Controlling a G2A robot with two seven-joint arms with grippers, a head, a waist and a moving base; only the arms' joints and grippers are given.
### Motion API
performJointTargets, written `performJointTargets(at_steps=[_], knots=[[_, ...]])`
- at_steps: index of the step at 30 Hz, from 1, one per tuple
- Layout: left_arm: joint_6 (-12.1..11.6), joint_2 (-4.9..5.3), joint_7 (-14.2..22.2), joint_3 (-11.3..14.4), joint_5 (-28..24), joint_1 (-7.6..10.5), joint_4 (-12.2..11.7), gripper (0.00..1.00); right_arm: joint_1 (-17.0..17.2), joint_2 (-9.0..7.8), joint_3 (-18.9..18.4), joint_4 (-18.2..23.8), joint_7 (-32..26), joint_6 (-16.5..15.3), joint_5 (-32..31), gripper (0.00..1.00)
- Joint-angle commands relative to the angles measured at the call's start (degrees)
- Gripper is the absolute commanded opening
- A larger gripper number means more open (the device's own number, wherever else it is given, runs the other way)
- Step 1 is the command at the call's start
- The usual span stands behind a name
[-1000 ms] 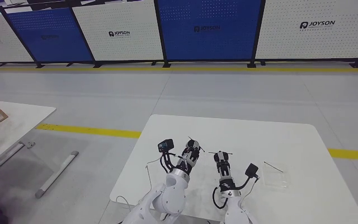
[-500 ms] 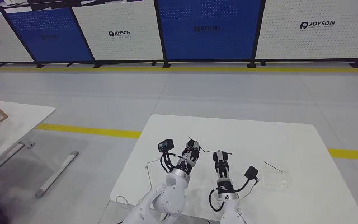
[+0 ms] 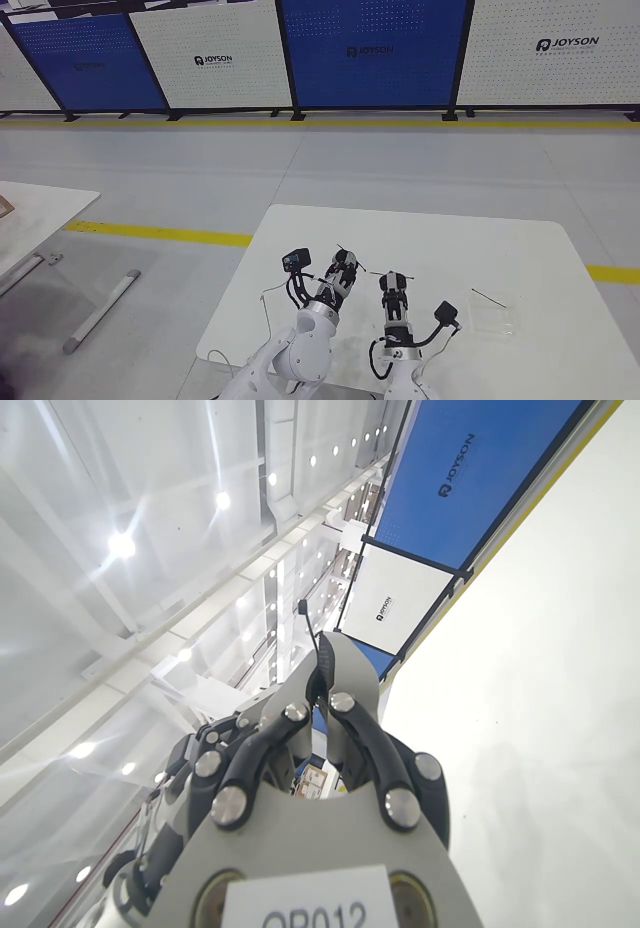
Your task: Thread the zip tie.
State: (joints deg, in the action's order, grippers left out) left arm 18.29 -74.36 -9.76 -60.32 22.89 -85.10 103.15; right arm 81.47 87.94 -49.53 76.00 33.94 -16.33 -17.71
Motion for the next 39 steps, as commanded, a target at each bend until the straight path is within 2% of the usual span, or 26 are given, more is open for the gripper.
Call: performJointTargets(at_steps=[1,5,13,23,39], knots=[[0.00,0.00,0.00,0.00,0.00,0.00,0.00,0.00,0.32,0.04,-0.25,0.28,-0.14,0.19,-0.52,0.00],[0.00,0.00,0.00,0.00,0.00,0.00,0.00,0.00,0.69,0.18,-0.42,0.44,1.09,1.42,-2.62,0.00],[0.00,0.00,0.00,0.00,0.00,0.00,0.00,0.00,0.69,0.18,-0.42,0.44,1.09,1.42,-2.62,0.00],[0.00,0.00,0.00,0.00,0.00,0.00,0.00,0.00,1.46,0.31,-1.82,2.29,-2.62,2.41,-2.43,0.00],[0.00,0.00,0.00,0.00,0.00,0.00,0.00,0.00,0.93,1.00,-2.16,1.30,-2.15,3.48,-4.41,0.00]])
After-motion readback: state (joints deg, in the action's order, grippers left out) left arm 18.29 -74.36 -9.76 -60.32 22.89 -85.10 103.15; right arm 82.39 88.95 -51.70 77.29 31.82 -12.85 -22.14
